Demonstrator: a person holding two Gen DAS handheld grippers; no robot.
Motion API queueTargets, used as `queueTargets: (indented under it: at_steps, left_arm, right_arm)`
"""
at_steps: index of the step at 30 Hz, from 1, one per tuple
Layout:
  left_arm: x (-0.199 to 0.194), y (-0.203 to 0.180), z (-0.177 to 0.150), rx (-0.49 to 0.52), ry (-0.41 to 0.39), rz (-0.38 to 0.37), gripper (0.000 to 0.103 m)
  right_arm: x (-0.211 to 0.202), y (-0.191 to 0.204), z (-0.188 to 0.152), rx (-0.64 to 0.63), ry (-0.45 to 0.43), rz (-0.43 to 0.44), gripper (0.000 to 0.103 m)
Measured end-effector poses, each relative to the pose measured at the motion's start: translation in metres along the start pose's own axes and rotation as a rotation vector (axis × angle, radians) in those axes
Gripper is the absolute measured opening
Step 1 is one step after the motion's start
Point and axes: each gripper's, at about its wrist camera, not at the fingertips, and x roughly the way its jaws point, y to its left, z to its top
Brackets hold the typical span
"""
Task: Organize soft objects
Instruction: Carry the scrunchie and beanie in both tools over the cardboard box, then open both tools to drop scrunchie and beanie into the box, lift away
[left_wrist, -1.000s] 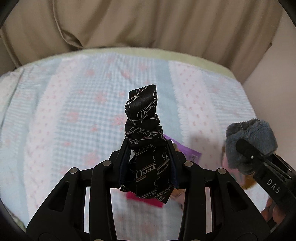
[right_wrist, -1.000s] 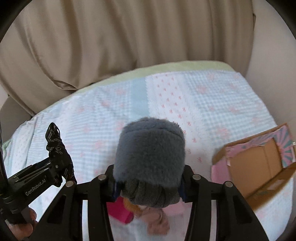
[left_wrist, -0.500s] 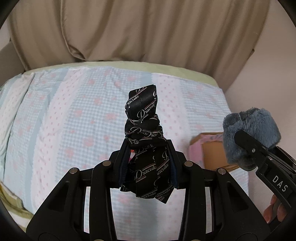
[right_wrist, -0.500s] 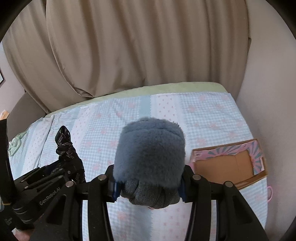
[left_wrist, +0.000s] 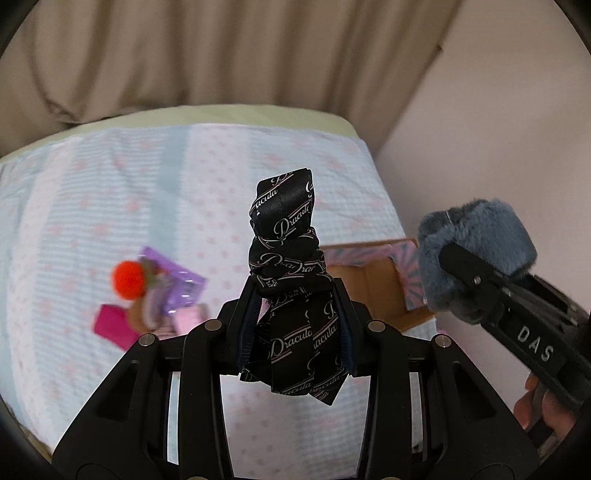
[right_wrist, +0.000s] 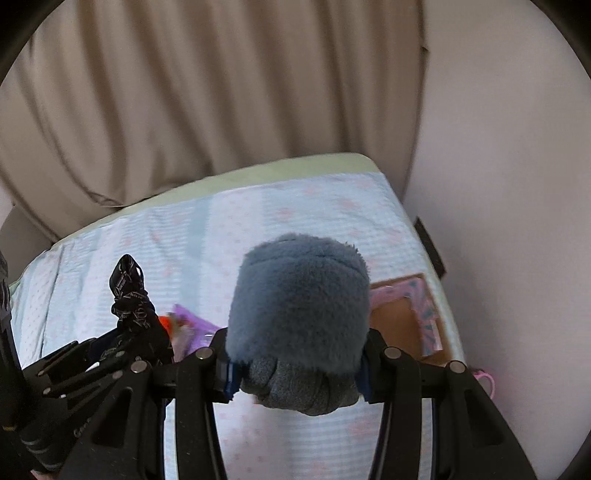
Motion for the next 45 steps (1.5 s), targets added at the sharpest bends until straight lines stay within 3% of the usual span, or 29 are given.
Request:
queueTargets:
  at_steps: [6, 11, 21, 27, 29, 30, 31, 32, 35, 45]
  left_arm:
    - [0.078, -0.063, -0.002, 0.064, 0.137, -0.031, 0.034]
    - [0.146, -0.089, -0.007, 0.111, 0.269, -0.025, 0.034]
    - [0.262, -0.087, -0.028, 0.155, 0.470, 0.019, 0.034]
    - [0.299, -0.080, -0.042, 0.173, 0.524, 0.041, 0.034]
    - [0.302, -0.080, -0.041, 0.170, 0.515, 0.027, 0.041]
    - [0.301, -0.082, -0.041, 0.183, 0.494, 0.028, 0.066]
    - [0.302, -0.082, -0.040, 0.212, 0.481, 0.049, 0.099]
    - [0.302, -0.084, -0.041, 0.231, 0.472, 0.069, 0.103]
    - [0.299, -0.083, -0.044, 0.249, 0.464, 0.070, 0.102]
    - [0.283, -0.080, -0.045, 0.226, 0.466, 0.052, 0.102]
  right_arm:
    - [0.045, -0.069, 0.006, 0.047, 0.082, -0.030, 0.044]
    - [0.109, -0.112, -0.001, 0.058, 0.231, -0.025, 0.044]
    - [0.223, -0.148, -0.031, 0.029, 0.482, 0.012, 0.045]
    - [0.249, -0.143, -0.038, -0.028, 0.500, 0.024, 0.051]
    - [0.256, -0.146, -0.036, -0.044, 0.508, 0.017, 0.062]
    - [0.260, -0.146, -0.034, -0.052, 0.509, 0.020, 0.081]
    - [0.263, -0.145, -0.034, -0.050, 0.515, 0.035, 0.102]
    - [0.267, -0.145, -0.034, -0.047, 0.529, 0.044, 0.103]
    - [0.271, -0.146, -0.037, -0.036, 0.554, 0.033, 0.103]
    - [0.261, -0.134, -0.037, -0.027, 0.515, 0.052, 0.103]
